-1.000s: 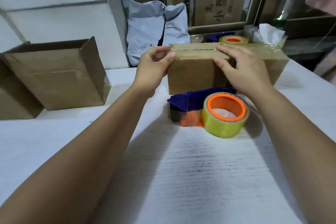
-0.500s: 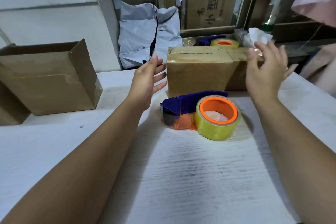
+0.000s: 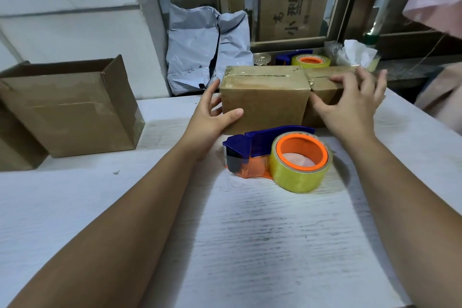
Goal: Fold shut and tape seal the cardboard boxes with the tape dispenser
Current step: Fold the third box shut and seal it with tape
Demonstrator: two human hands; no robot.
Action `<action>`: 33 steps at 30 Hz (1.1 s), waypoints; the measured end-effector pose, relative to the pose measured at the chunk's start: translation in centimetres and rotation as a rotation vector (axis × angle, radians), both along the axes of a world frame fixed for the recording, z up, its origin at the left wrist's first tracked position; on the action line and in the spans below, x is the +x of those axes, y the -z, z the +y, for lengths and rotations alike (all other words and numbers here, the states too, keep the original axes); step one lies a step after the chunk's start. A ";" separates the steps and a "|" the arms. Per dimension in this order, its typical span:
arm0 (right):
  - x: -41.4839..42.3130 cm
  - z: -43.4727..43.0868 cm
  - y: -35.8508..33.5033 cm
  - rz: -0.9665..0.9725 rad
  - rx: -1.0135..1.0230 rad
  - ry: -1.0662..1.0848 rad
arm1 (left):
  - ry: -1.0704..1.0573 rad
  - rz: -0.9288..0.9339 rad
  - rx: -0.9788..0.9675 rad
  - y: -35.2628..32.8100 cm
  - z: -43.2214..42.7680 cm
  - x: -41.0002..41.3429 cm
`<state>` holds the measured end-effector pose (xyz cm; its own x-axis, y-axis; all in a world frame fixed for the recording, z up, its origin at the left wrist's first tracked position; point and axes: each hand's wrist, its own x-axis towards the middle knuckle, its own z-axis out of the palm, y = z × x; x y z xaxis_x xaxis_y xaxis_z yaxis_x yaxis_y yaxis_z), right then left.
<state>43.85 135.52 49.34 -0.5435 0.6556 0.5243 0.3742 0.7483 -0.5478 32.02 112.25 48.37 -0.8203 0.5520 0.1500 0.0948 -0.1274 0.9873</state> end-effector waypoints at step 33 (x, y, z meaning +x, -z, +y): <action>1.3 -6.6 -7.4 0.419 0.021 -0.301 | -0.449 1.067 -0.423 -7.5 -4.4 2.2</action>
